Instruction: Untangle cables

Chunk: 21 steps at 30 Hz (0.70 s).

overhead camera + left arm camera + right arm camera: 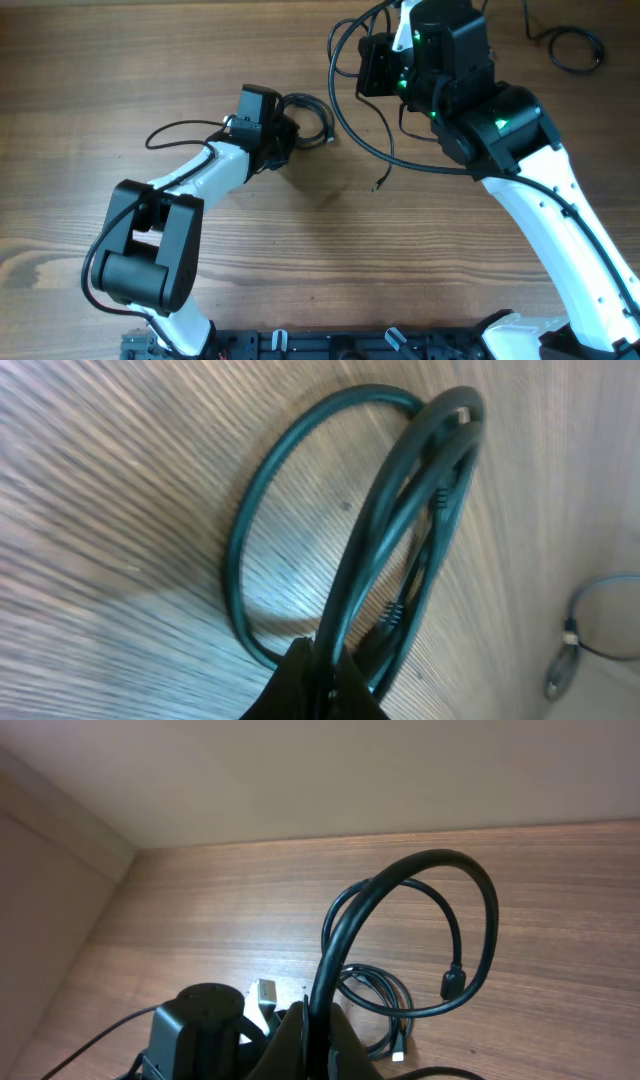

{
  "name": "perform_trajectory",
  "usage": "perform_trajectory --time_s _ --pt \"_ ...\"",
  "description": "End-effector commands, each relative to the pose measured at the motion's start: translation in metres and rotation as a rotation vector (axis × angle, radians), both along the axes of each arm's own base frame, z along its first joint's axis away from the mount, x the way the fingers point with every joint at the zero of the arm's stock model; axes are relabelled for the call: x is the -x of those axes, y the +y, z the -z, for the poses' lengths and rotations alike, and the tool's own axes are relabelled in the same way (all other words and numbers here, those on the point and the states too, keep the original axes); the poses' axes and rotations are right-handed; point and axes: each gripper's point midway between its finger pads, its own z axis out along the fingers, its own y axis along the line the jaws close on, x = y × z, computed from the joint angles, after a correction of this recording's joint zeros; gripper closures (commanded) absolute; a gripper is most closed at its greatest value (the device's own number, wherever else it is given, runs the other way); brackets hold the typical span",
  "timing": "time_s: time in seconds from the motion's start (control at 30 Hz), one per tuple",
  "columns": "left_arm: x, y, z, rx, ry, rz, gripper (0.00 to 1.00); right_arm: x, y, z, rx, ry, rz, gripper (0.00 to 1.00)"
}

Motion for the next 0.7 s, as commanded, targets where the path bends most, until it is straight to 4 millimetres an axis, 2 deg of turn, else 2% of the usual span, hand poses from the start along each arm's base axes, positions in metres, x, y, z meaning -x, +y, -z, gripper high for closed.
perform_trajectory --time_s 0.0,0.07,0.13,0.23,0.27,0.3,0.33,0.37,0.4,0.53,0.6,0.67 --pt "0.009 -0.030 -0.007 0.121 0.009 0.104 0.96 -0.010 -0.018 -0.001 -0.019 0.004 0.146 0.96" --pt "0.012 -0.046 -0.013 0.164 -0.006 0.146 0.96 -0.011 -0.020 -0.001 -0.026 0.008 0.165 0.96" --pt "0.016 -0.054 -0.013 0.174 0.007 0.146 0.96 -0.010 -0.020 0.001 -0.020 0.016 0.165 0.96" --pt "0.019 -0.058 -0.013 0.170 0.007 0.157 0.96 -0.007 -0.022 0.005 -0.009 0.032 0.165 0.96" --pt "0.019 -0.058 -0.013 0.171 0.008 0.157 0.92 -0.007 -0.022 0.006 -0.006 0.037 0.165 0.96" --pt "0.020 -0.060 -0.014 0.176 0.008 0.169 0.79 -0.006 -0.022 0.008 -0.002 0.042 0.165 0.96" --pt "0.021 -0.061 -0.014 0.179 0.006 0.184 0.45 -0.005 -0.023 0.009 0.001 0.047 0.165 0.96" --pt "0.023 -0.060 -0.013 0.164 0.001 0.204 0.21 -0.005 -0.023 0.010 0.005 0.052 0.165 0.96" --pt "0.024 -0.059 -0.011 0.144 -0.008 0.230 0.02 -0.003 -0.024 0.011 0.010 0.057 0.165 0.96" --pt "0.033 -0.040 -0.008 0.079 0.011 0.278 0.00 0.006 -0.029 0.002 0.009 0.047 0.160 0.96" --pt "0.036 -0.030 -0.020 0.053 -0.006 0.303 0.00 0.014 -0.033 -0.006 0.020 0.028 0.149 0.96" --pt "0.041 -0.023 -0.039 0.053 -0.016 0.294 0.00 0.026 -0.040 -0.016 0.014 0.018 0.148 0.96"
